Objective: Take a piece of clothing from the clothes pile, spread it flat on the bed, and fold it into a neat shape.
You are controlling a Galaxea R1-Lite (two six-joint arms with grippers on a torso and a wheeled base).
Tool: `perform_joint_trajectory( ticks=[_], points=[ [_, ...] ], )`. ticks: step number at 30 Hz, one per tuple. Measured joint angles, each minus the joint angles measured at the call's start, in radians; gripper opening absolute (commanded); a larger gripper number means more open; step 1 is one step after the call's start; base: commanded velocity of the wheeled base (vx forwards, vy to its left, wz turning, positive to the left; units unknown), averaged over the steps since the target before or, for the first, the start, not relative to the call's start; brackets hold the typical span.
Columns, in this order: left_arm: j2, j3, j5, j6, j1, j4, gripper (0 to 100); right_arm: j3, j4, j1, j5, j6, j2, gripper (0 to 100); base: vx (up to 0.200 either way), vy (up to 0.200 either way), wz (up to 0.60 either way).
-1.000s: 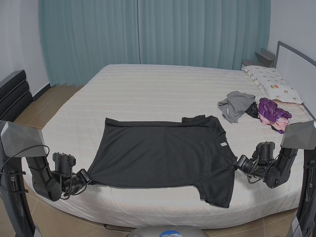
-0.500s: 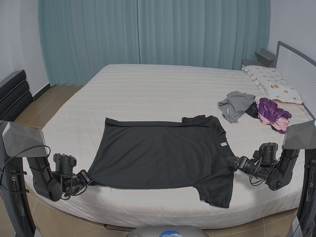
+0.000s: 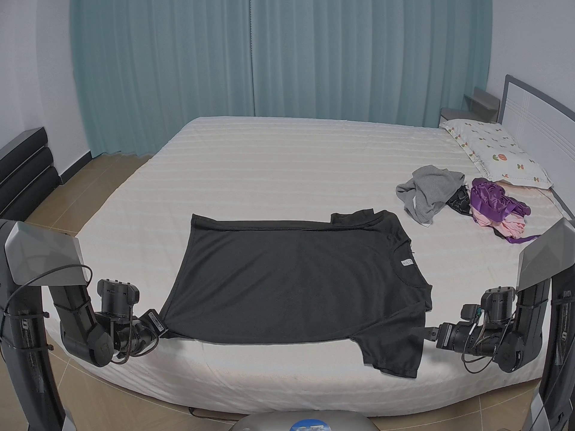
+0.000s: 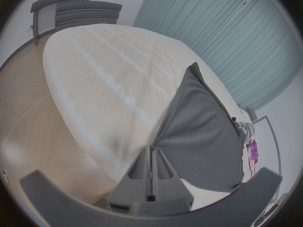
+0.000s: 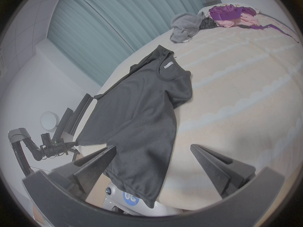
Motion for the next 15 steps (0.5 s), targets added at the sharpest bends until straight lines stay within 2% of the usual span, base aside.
perform_joint_trajectory(
  ticks=[15],
  points=[
    [0.000, -0.002, 0.000, 0.000, -0.001, 0.000, 0, -0.025, -0.002, 0.067, 0.007, -0.004, 0.049, 100, 0.000, 0.000, 0.00]
  ],
)
